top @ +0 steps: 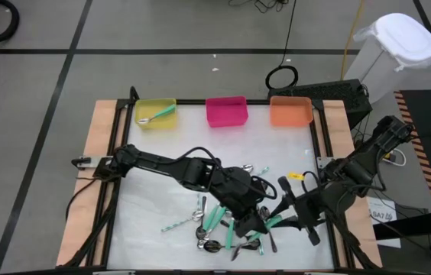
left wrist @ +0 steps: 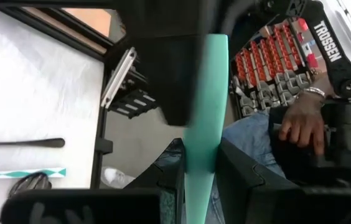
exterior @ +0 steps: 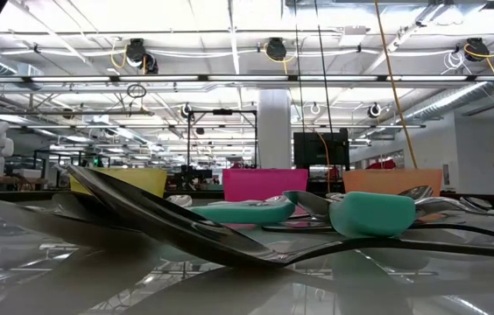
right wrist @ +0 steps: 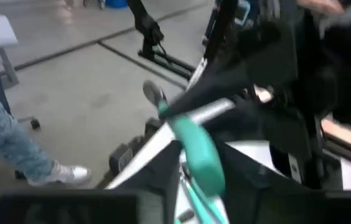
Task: Sort silverware by color (type)
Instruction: Put the light green spoon into the yellow bin
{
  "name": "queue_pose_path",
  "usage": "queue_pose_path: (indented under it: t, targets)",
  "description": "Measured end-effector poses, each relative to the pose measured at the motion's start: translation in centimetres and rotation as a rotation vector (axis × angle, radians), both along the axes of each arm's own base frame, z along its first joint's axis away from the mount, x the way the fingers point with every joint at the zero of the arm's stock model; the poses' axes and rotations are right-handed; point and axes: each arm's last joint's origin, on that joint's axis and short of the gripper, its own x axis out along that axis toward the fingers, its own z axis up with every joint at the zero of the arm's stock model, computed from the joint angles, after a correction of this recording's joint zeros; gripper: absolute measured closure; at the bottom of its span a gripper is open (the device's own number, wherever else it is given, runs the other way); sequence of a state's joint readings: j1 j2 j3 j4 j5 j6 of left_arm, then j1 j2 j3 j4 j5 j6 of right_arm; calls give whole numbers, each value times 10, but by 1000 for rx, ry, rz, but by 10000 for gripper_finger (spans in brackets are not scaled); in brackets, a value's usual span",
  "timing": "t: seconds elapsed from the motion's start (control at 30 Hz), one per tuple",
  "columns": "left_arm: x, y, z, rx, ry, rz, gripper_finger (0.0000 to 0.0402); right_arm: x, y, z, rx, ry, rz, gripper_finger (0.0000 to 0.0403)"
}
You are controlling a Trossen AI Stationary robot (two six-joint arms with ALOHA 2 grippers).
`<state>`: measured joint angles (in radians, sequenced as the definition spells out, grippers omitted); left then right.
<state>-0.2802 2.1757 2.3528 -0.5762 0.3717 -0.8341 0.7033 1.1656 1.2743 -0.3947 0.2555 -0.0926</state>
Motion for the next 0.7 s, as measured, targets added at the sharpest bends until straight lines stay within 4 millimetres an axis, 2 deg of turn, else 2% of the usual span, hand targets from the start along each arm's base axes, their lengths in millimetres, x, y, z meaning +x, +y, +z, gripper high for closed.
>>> queue_pose_path:
  t: [0.13,0.27,0.7]
  targets:
    - [0,0,0,0,2,6,341,1,1,3,16,-28,1,255]
    - [0,0,-1,-2,2,7,341,0,3,6,13,-62,18,244]
    - [0,-1,0,-18,5,-26,341,-1,4,4,-16,-48,55,321]
